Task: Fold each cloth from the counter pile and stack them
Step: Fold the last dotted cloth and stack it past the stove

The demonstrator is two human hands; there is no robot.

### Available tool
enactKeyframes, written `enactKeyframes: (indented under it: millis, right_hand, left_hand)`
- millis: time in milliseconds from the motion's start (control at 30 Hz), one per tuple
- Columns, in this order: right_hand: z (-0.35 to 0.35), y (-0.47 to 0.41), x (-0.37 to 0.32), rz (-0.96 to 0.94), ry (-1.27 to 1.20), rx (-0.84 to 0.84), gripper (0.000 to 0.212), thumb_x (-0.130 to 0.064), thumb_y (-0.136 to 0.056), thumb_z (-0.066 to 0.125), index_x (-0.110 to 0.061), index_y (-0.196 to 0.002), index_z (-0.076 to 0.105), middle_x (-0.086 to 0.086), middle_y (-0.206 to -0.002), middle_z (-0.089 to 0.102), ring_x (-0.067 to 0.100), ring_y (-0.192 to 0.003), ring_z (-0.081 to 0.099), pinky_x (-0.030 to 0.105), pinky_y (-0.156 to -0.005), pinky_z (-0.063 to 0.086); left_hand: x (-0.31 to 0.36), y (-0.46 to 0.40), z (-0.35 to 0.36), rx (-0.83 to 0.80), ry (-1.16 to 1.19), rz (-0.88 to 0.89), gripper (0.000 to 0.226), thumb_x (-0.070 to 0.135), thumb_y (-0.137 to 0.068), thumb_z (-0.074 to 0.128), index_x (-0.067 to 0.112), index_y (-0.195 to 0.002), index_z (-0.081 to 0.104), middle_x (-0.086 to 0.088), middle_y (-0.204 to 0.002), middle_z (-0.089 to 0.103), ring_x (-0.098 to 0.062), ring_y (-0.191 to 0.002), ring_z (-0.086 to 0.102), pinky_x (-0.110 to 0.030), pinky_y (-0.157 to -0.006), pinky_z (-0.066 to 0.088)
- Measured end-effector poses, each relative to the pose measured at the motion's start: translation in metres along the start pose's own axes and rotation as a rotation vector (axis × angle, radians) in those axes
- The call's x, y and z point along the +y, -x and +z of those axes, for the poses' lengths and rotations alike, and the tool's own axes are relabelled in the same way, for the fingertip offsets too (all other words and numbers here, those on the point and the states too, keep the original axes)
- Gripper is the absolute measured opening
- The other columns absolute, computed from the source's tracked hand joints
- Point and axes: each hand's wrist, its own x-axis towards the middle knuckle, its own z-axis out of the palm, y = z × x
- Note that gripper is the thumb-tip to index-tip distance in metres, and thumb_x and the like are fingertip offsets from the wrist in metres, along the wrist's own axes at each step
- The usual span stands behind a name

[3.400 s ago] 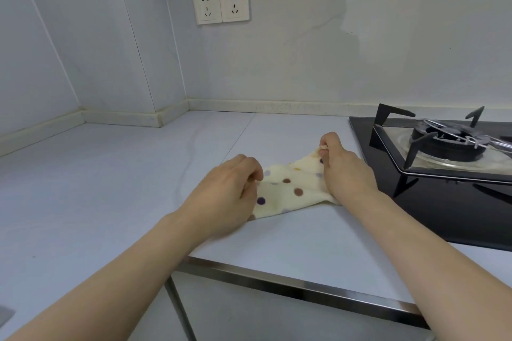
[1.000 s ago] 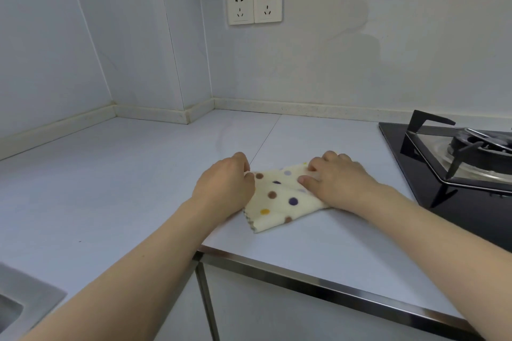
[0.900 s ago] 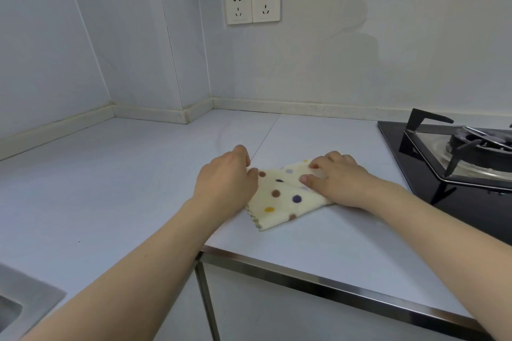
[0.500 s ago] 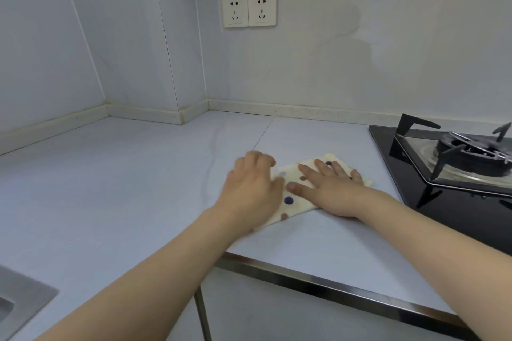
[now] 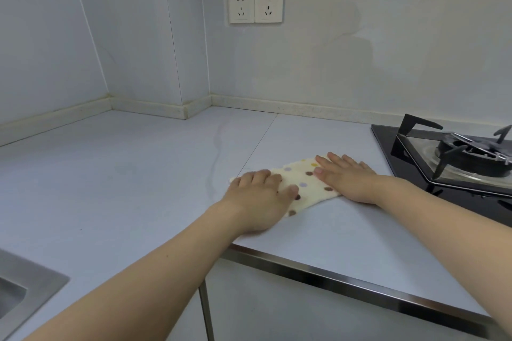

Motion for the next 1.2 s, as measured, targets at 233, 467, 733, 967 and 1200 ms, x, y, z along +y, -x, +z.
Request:
enactKeyframes:
  millis: [233,467,733,967,1200]
  right_hand:
    - [0.001,-0.001,0.003,-0.034,0.045,0.021,0.06,-0.062,-0.096,0.01,-0.041,-0.151,-0.003,-0.009,-0.16,-0.01,0.02,-0.148,-0.009,0.046,-0.119,-0.003]
    - [-0.001,-0.007,0.009,-0.1,0.03,0.044,0.057,-0.057,-0.098,0.014,-0.04,-0.151,0.002,-0.011,-0.16,-0.012,0.015,-0.147,-0.012,0.044,-0.118,-0.004]
    - [0.004,0.032,-0.044,-0.263,-0.107,0.367,0.049,-0.045,-0.098,0.037,-0.03,-0.145,0.034,-0.008,-0.155,0.024,0.015,-0.143,0.019,0.037,-0.117,0.007]
    - [0.022,0.032,-0.05,-0.2,-0.061,0.117,0.071,-0.073,-0.088,0.018,-0.041,-0.15,0.007,-0.013,-0.16,-0.001,0.01,-0.147,-0.004,0.049,-0.118,-0.003]
    - [0.021,0.032,-0.05,-0.207,-0.075,0.109,0.075,-0.076,-0.085,0.02,-0.041,-0.15,0.008,-0.015,-0.16,-0.002,0.009,-0.147,-0.005,0.048,-0.118,-0.004]
  left_hand:
    - [0.004,0.001,0.006,-0.022,-0.026,-0.066,0.086,0.072,-0.089,0.023,0.019,-0.155,0.005,-0.002,-0.163,0.002,-0.024,-0.149,-0.003,-0.043,-0.12,-0.001]
    - [-0.032,-0.002,-0.022,0.103,0.124,-0.086,0.044,0.051,-0.098,0.031,0.025,-0.129,0.049,-0.002,-0.134,0.044,-0.03,-0.127,0.036,-0.041,-0.099,0.025]
    - [-0.063,-0.003,-0.022,0.203,0.359,-0.119,0.019,0.04,-0.095,0.049,0.025,-0.091,0.059,0.004,-0.088,0.063,-0.017,-0.088,0.057,-0.038,-0.092,0.042]
    - [-0.058,-0.005,-0.024,0.27,0.389,-0.042,0.01,0.023,-0.094,0.053,0.022,-0.087,0.06,0.004,-0.088,0.063,-0.012,-0.076,0.055,-0.025,-0.068,0.045]
    - [-0.06,-0.007,-0.034,0.3,0.599,-0.234,0.029,-0.001,-0.085,0.039,0.015,-0.083,0.062,-0.007,-0.09,0.064,-0.017,-0.079,0.053,-0.028,-0.067,0.042]
